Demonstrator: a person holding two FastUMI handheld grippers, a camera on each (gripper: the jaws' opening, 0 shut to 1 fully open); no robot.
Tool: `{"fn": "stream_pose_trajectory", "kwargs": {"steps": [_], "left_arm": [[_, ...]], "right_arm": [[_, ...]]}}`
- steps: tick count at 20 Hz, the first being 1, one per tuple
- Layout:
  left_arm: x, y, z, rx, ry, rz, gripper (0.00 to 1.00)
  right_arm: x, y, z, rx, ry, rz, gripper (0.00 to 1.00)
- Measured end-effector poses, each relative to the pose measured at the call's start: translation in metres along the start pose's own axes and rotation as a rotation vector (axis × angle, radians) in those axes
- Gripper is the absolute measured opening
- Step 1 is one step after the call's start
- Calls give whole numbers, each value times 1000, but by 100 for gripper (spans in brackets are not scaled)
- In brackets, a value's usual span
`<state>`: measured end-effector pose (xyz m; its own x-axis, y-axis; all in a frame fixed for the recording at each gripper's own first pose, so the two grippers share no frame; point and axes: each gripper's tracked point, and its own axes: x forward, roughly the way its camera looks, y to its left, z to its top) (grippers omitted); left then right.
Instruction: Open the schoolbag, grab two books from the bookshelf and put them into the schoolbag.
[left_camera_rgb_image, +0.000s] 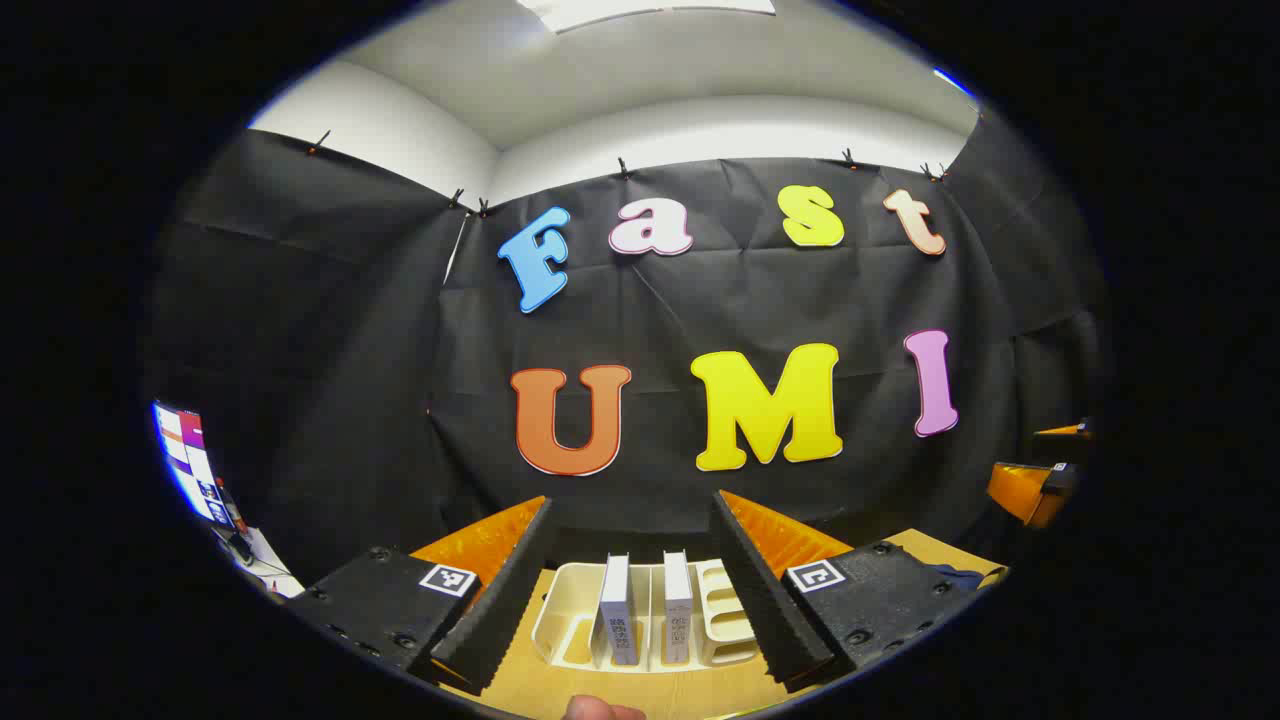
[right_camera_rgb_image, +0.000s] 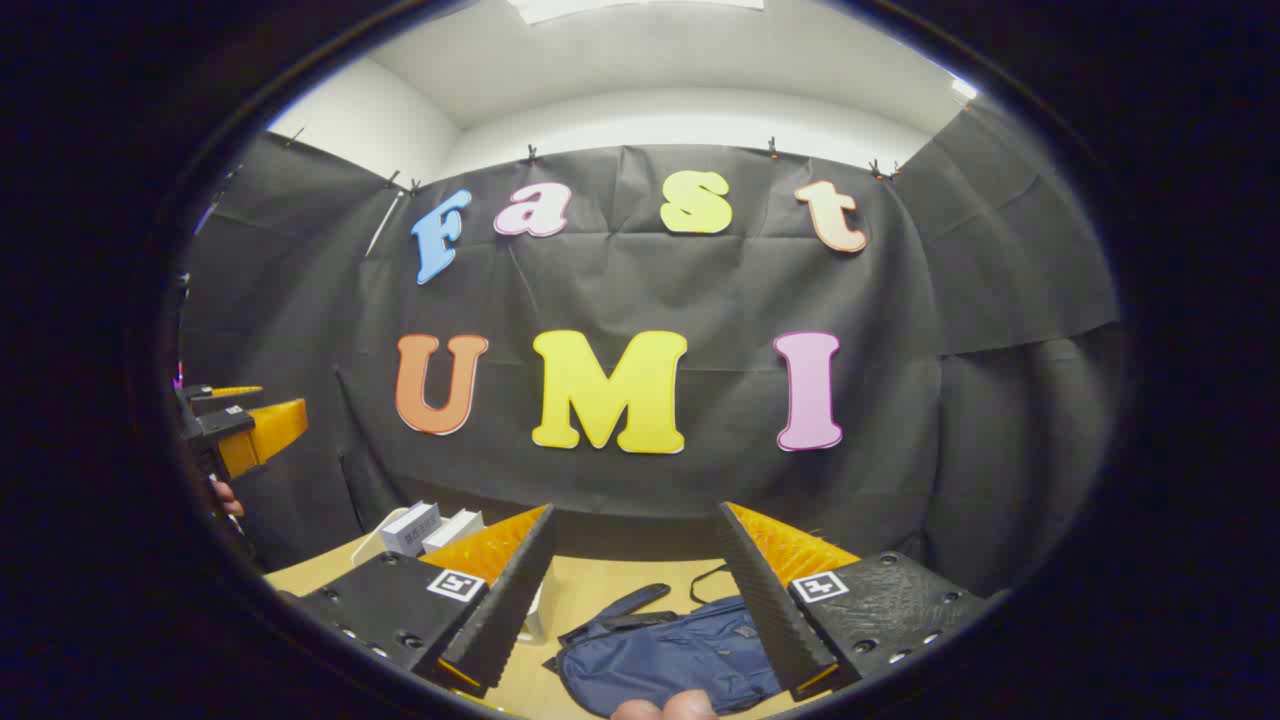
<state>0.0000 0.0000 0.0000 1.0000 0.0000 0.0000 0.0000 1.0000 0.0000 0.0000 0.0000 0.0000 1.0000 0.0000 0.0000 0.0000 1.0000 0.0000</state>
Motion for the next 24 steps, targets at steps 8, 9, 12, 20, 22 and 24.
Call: {"fn": "stream_pose_trajectory", "kwargs": {"steps": [8, 9, 12, 20, 22, 24], "left_arm": [[8, -11, -15, 2, 24, -37, 96], [10, -12, -15, -1, 21, -40, 96], [13, -13, -16, 1, 23, -48, 97], [13, -14, -16, -6, 20, -55, 97], [14, -15, -16, -8, 23, -56, 97], [14, -15, -17, -12, 27, -58, 97]], "right_arm": [[5, 12, -25, -17, 60, 12, 95], [6, 12, -25, -18, 62, 12, 98], [8, 13, -29, -14, 70, 14, 95], [11, 14, -35, -23, 88, 18, 95], [12, 15, -39, -24, 93, 18, 95], [13, 16, -45, -32, 105, 23, 96]]}}
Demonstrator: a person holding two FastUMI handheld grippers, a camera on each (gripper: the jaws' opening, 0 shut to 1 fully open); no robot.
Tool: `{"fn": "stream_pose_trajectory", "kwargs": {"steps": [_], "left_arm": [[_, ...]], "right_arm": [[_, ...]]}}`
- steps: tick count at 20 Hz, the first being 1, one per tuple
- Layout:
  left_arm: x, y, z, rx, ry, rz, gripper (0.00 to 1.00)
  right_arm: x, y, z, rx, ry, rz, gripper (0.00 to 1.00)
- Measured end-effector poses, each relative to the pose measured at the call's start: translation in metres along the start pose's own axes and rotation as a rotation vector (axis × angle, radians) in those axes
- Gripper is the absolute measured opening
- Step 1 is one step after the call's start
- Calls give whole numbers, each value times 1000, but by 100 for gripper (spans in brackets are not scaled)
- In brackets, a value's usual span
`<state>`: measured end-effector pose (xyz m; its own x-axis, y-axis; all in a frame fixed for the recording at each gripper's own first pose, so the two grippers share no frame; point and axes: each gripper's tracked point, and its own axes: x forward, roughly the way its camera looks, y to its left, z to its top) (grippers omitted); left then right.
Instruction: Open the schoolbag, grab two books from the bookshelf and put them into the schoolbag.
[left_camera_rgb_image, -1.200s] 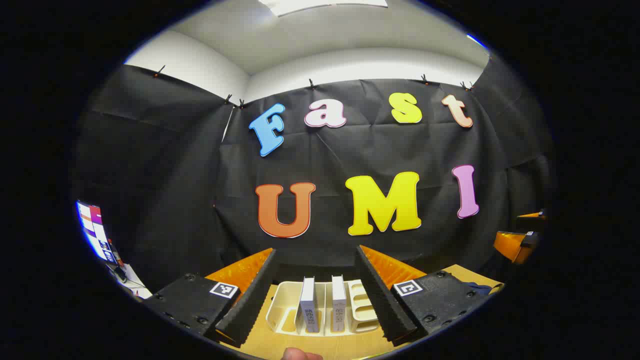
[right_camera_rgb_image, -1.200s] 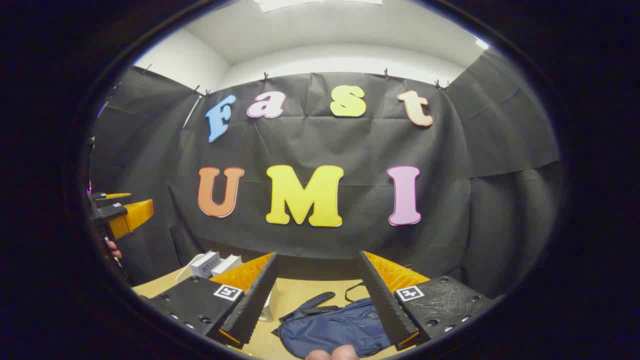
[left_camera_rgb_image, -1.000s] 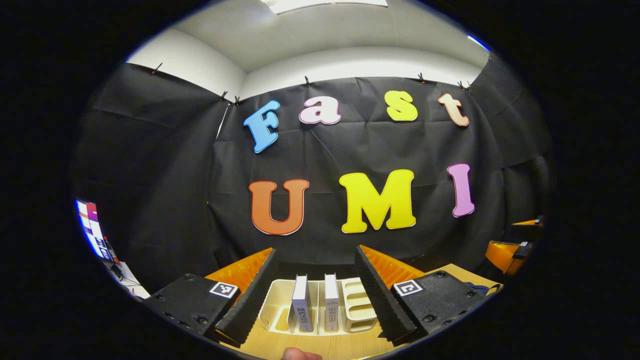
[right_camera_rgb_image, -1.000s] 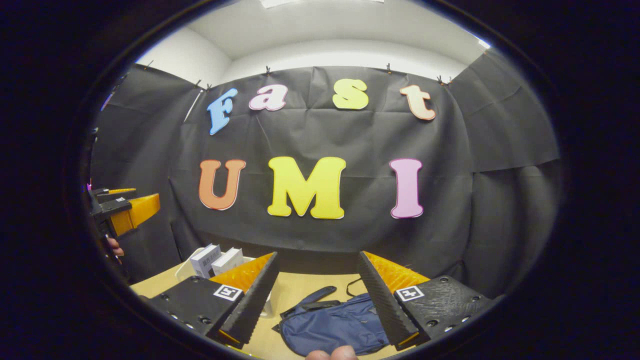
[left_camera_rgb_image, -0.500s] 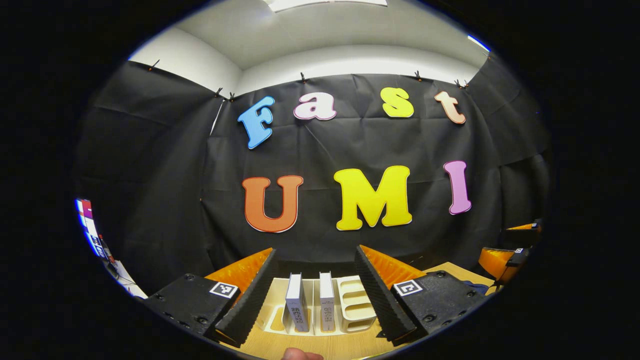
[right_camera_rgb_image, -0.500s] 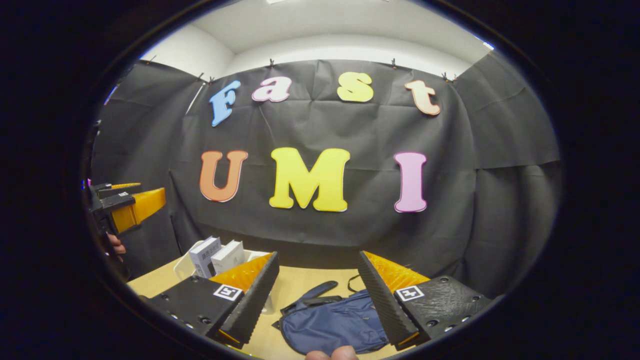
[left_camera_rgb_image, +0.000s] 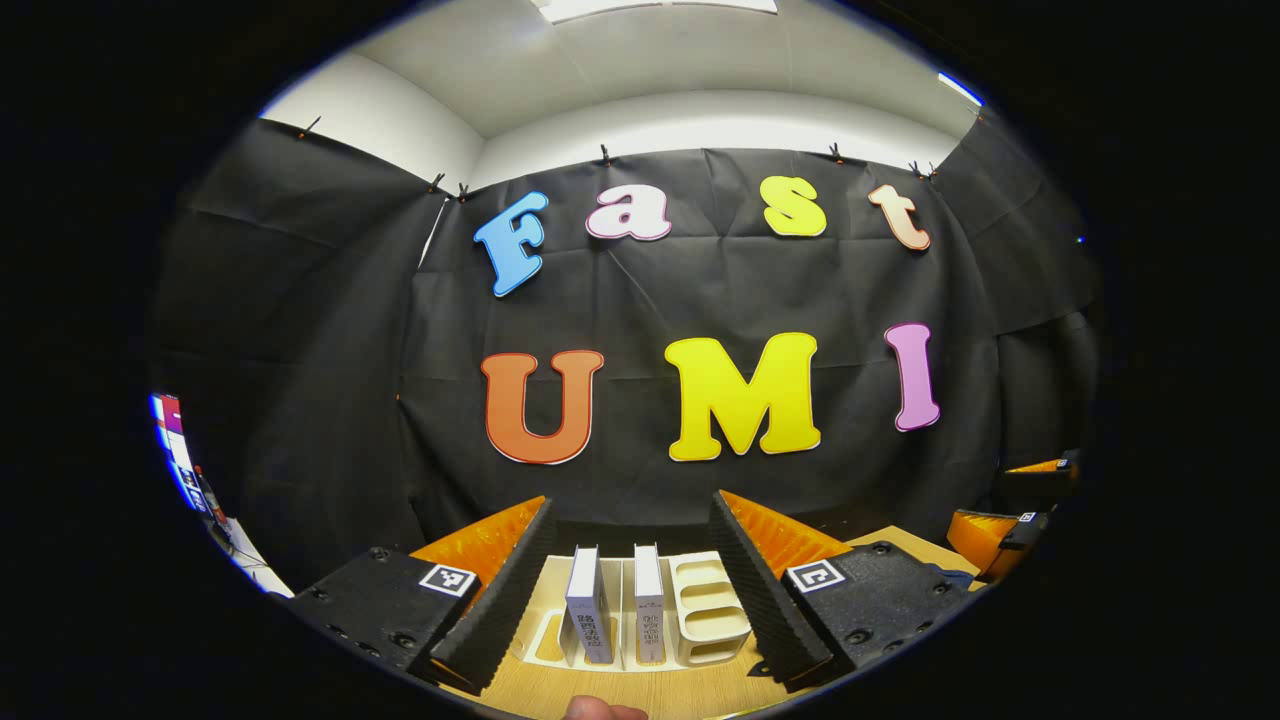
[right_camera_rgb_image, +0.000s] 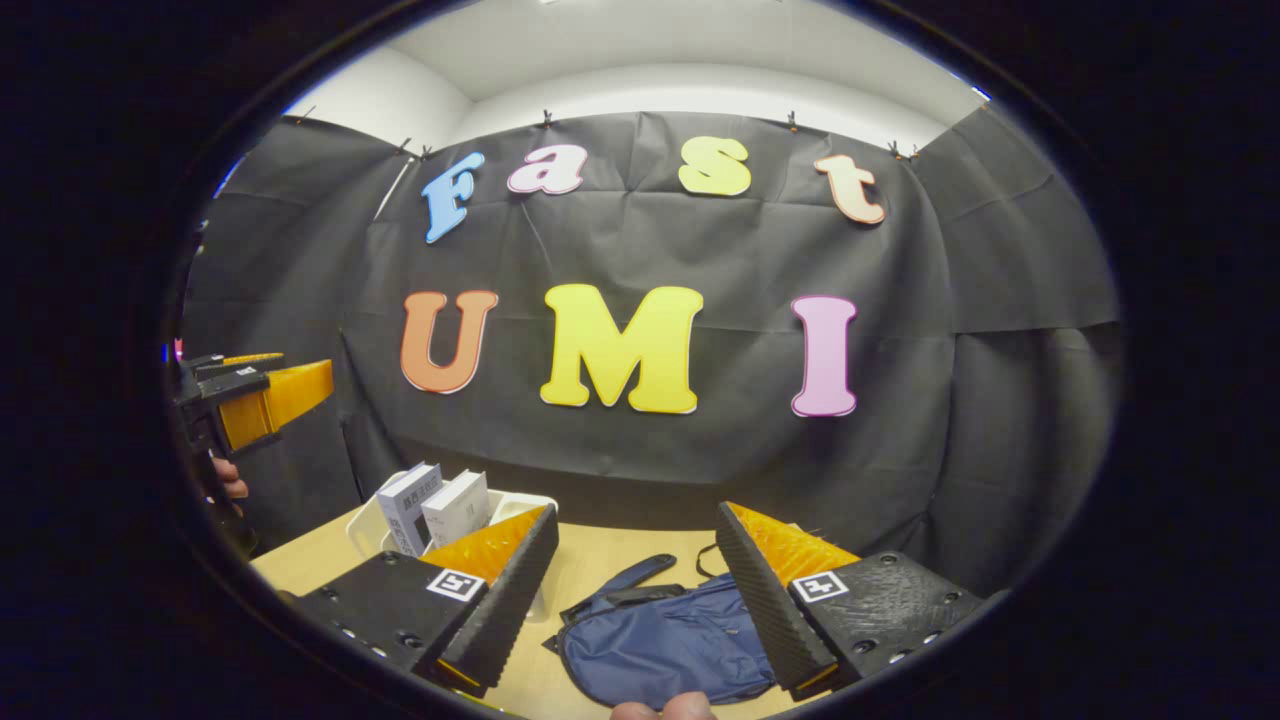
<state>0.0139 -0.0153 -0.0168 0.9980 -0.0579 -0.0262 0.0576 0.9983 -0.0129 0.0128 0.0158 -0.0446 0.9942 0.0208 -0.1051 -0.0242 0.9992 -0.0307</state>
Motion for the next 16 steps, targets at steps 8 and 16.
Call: {"fn": "stream_pose_trajectory", "kwargs": {"steps": [8, 16], "left_arm": [[-5, 9, 2, 0, -2, 20, 97], [-13, 18, 7, 14, -8, 35, 96]], "right_arm": [[15, 19, -100, -67, 187, 56, 96], [38, 53, -194, -109, 385, 130, 96]]}}
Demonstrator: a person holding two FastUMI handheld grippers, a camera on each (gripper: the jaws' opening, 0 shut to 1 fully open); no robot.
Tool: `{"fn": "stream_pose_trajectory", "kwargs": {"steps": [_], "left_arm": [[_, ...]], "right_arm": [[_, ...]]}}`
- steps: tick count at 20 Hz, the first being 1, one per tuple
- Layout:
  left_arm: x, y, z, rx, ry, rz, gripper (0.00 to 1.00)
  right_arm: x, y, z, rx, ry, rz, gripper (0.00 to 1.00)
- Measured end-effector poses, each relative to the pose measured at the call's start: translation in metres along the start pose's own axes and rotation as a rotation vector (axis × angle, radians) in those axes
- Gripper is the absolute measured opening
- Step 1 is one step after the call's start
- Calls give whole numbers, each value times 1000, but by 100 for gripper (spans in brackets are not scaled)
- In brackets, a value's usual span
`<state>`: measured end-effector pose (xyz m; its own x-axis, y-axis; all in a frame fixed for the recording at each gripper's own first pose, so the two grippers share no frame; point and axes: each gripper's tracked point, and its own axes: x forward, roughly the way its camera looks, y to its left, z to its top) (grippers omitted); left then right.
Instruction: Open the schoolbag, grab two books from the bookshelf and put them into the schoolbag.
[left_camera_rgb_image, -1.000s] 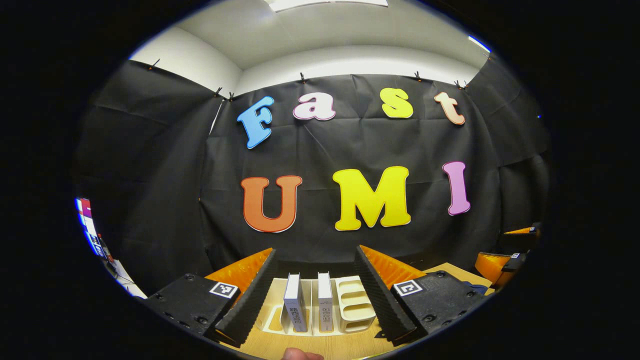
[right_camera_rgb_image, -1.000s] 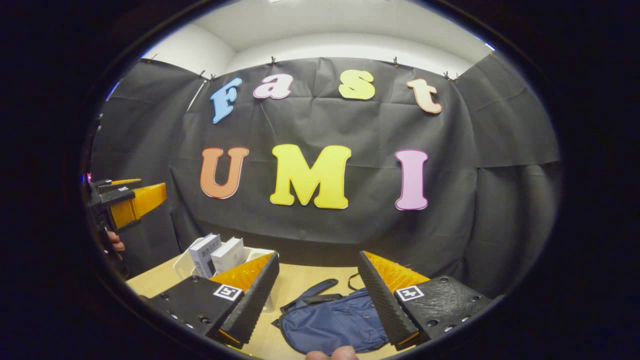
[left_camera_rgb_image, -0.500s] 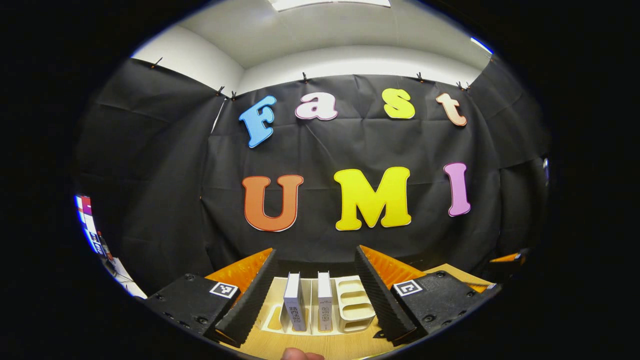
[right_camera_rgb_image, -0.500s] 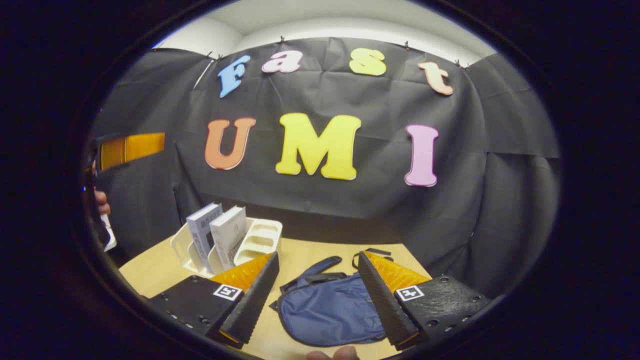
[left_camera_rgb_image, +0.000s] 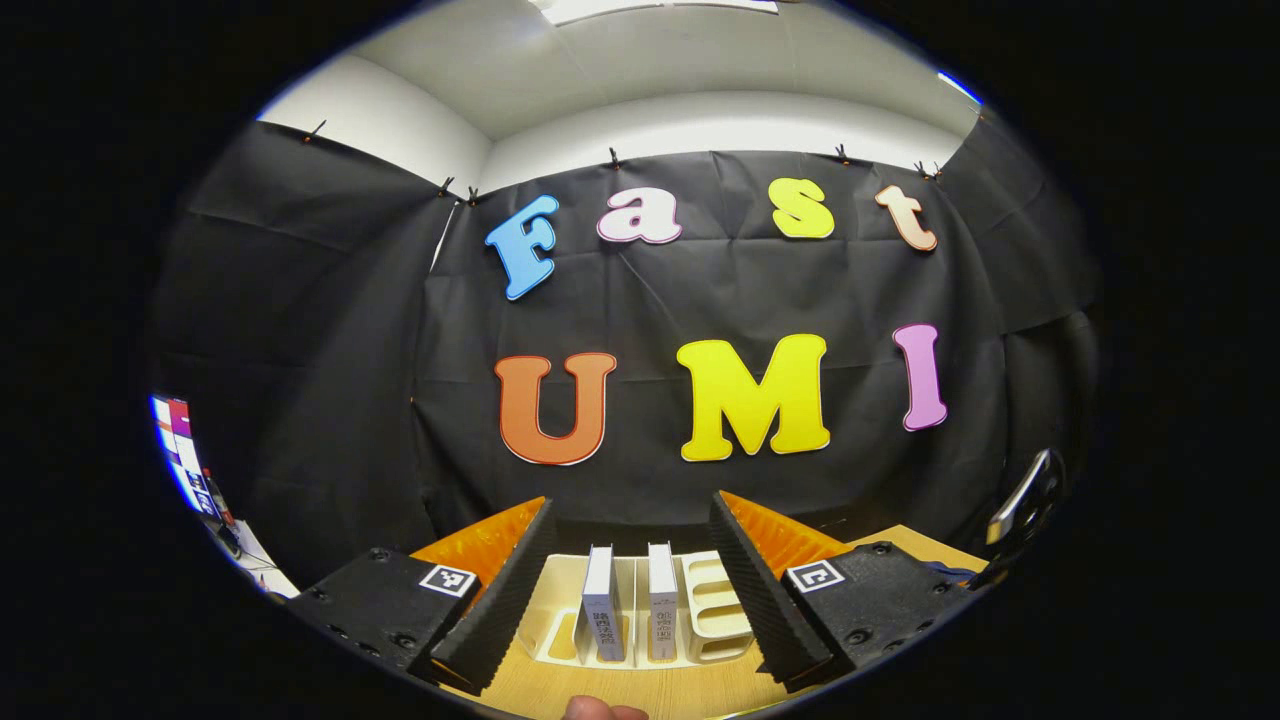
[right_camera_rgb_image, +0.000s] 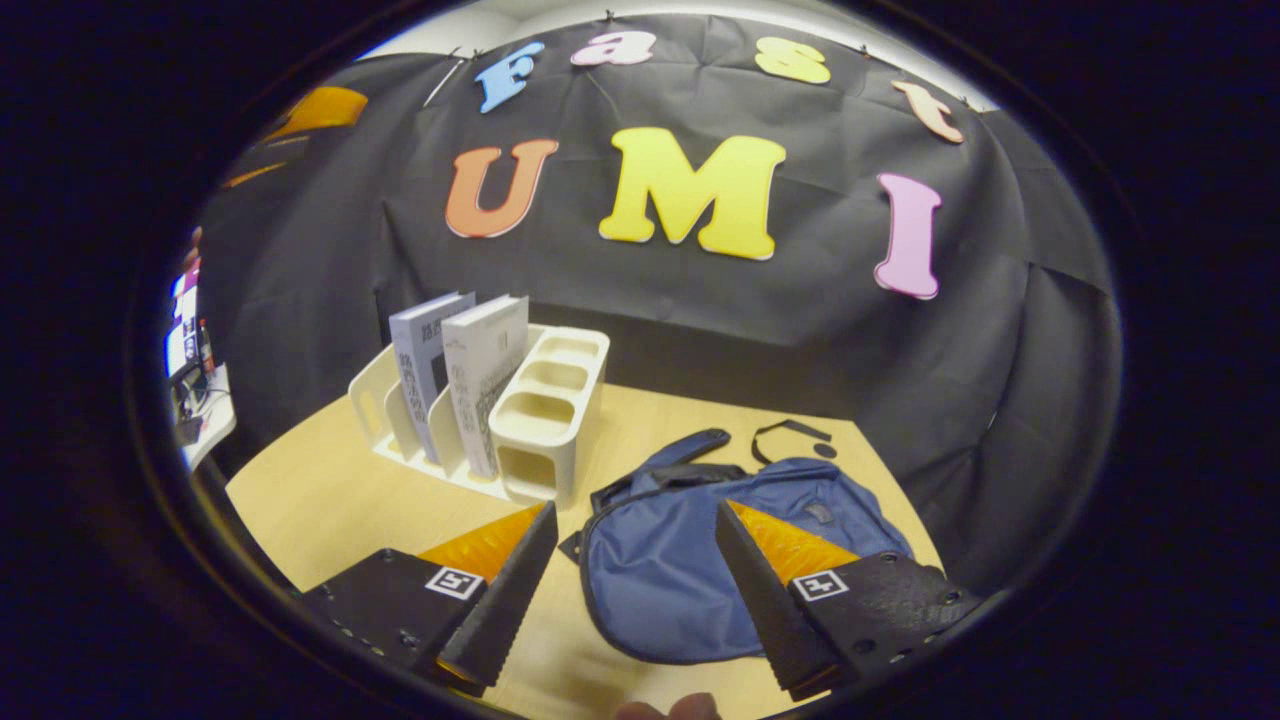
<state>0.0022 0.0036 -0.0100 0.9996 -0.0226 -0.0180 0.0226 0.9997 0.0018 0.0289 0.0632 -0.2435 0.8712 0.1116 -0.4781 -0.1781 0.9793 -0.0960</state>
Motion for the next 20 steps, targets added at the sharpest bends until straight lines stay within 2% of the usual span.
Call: {"fn": "stream_pose_trajectory", "kwargs": {"steps": [6, 7, 10, 19, 20], "left_arm": [[-7, 15, -4, 1, 18, 24, 96], [-8, 17, -4, 4, 21, 29, 96], [-12, 25, -5, 13, 25, 45, 96], [-14, 32, -11, 27, 50, 54, 96], [-14, 32, -11, 31, 51, 54, 96]], "right_arm": [[37, 18, -66, -38, 153, 21, 96], [42, 19, -77, -38, 182, 18, 99], [58, 18, -105, -52, 249, -2, 96], [89, 11, -146, -173, 307, -79, 99], [90, 11, -148, -174, 311, -83, 96]]}}
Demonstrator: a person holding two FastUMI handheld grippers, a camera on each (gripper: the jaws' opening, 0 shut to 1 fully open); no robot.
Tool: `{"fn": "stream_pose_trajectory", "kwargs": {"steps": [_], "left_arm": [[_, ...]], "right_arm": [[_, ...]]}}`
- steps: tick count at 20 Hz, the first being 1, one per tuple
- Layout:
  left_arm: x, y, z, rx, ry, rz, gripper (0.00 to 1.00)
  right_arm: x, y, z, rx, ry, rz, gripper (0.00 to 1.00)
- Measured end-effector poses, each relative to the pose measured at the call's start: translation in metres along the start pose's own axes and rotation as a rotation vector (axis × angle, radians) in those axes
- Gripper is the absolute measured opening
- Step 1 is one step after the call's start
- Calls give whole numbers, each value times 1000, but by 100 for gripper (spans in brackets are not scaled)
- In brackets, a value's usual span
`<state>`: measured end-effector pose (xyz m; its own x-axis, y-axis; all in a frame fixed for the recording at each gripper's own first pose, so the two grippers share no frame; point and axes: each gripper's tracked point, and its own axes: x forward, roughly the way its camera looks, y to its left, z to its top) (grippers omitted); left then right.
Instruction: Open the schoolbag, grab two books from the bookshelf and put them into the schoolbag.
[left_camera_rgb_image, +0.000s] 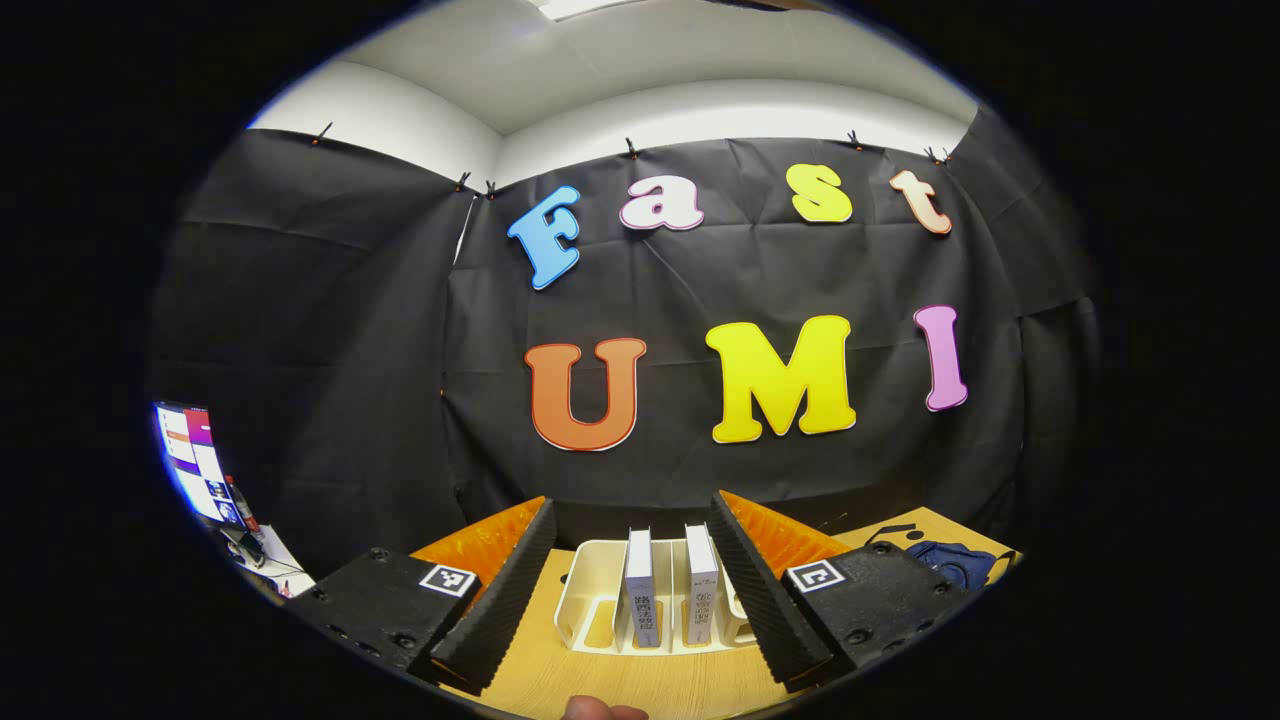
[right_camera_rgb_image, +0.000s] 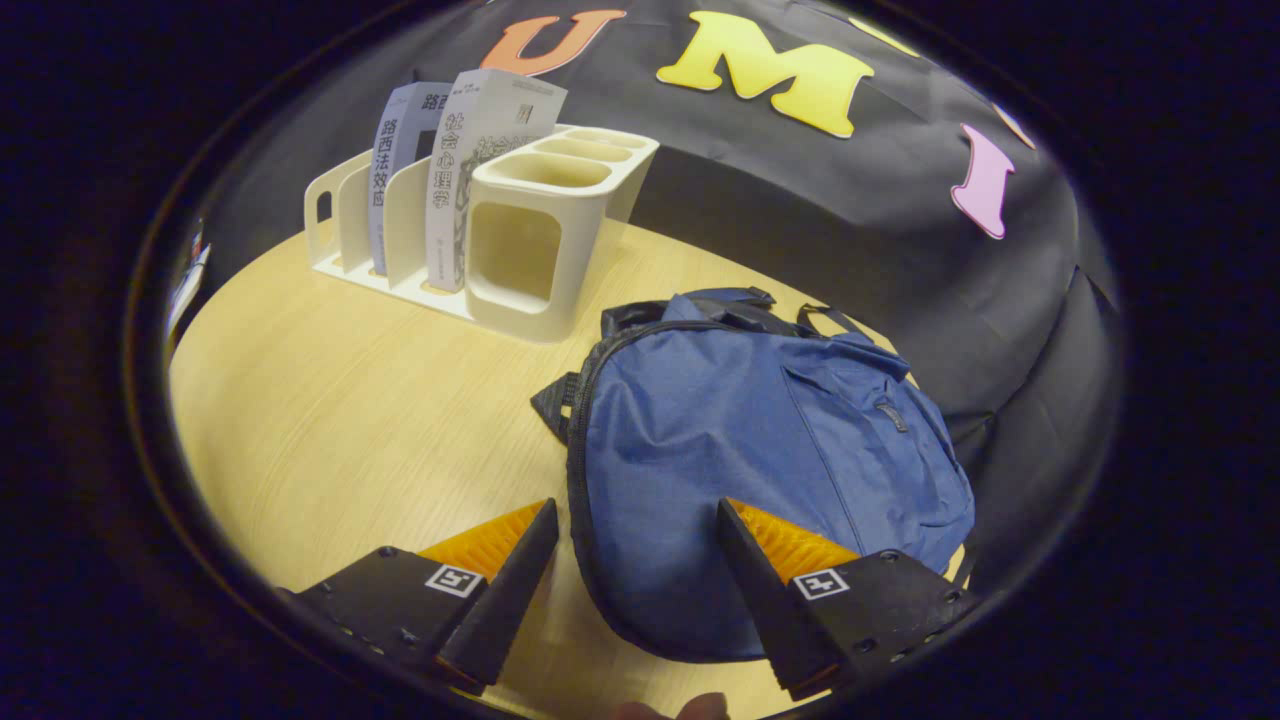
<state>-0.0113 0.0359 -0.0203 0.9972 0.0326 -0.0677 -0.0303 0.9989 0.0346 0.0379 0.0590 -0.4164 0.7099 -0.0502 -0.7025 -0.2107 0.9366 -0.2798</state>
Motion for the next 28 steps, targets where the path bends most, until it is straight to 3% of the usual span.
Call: {"fn": "stream_pose_trajectory", "kwargs": {"steps": [1, 6, 7, 11, 12, 15, 20, 28], "left_arm": [[0, 0, -1, 0, 1, -1, 96], [3, 0, -7, -19, 25, 0, 97], [5, -2, -7, -19, 26, 0, 97], [10, -2, -10, -20, 32, -3, 96], [12, -3, -11, -26, 35, -5, 96], [13, -3, -14, -32, 45, -6, 97], [13, -1, -22, -33, 57, 1, 97], [18, -2, -35, -49, 90, 4, 97]], "right_arm": [[1, 1, 1, 4, -4, -4, 99], [10, -6, 6, 7, 1, -25, 94], [11, -6, 5, 17, 8, -19, 89], [7, 3, 9, 61, 28, 35, 58], [7, 6, 12, 52, 29, 45, 40], [2, 7, 16, 40, 22, 65, 2], [-6, 4, 23, 97, 36, 134, 0], [-50, -27, 62, 123, -59, 149, 0]]}}
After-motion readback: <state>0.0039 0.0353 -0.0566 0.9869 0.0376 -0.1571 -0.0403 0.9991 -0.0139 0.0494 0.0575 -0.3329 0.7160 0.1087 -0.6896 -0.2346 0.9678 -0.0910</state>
